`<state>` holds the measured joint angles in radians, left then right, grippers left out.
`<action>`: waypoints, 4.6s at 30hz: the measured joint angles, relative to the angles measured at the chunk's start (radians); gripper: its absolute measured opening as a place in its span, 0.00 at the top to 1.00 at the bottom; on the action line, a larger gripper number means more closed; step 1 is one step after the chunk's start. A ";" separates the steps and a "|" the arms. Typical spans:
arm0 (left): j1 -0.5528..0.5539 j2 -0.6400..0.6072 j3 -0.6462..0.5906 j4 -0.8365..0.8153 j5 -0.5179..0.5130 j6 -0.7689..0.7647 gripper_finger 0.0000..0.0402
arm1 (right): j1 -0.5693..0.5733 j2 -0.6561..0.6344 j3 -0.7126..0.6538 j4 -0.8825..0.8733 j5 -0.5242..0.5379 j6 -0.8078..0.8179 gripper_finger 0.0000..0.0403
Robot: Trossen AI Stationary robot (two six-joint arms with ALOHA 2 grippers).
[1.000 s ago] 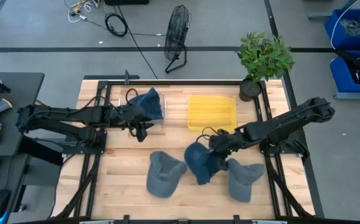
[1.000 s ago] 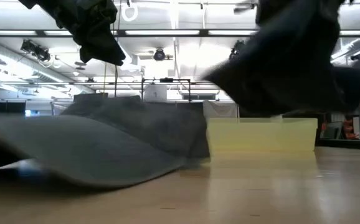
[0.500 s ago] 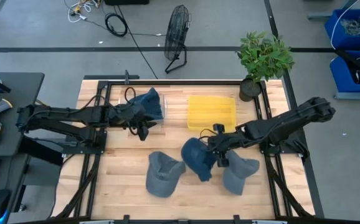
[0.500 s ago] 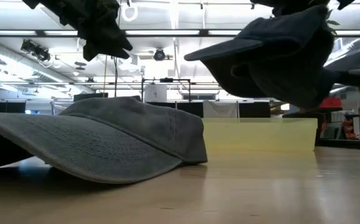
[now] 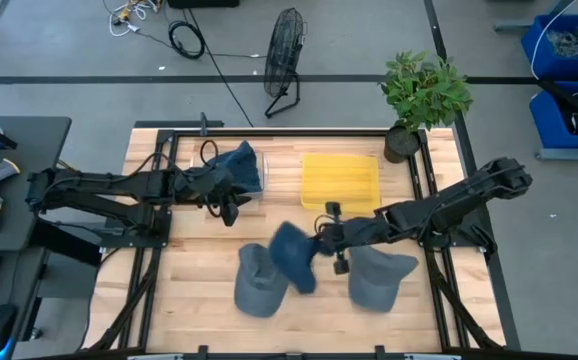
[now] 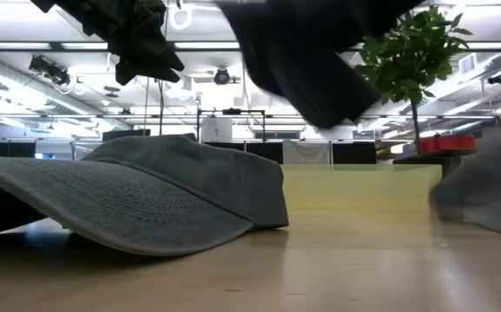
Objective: Pick & Place hat
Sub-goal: Put the blue cap into the transparent bin
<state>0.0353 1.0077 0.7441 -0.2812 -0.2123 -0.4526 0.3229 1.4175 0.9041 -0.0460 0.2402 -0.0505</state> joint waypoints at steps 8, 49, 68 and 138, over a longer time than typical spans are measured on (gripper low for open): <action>0.000 0.000 0.000 0.012 0.001 -0.011 0.65 | -0.034 0.022 -0.004 -0.125 0.122 -0.053 0.99; 0.008 0.163 0.003 0.400 0.190 -0.052 0.65 | -0.143 0.029 -0.003 -0.103 0.245 -0.444 0.99; 0.008 0.171 0.003 0.389 0.183 -0.012 0.65 | -0.157 0.029 -0.003 0.093 0.328 -0.616 0.99; 0.193 -0.332 0.001 -0.425 -0.207 -0.138 0.97 | -0.160 0.023 -0.003 0.105 0.403 -0.511 0.62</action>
<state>0.2279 0.6761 0.7448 -0.7061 -0.4189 -0.5903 0.1627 1.4406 0.9012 0.0593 0.6430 -0.5619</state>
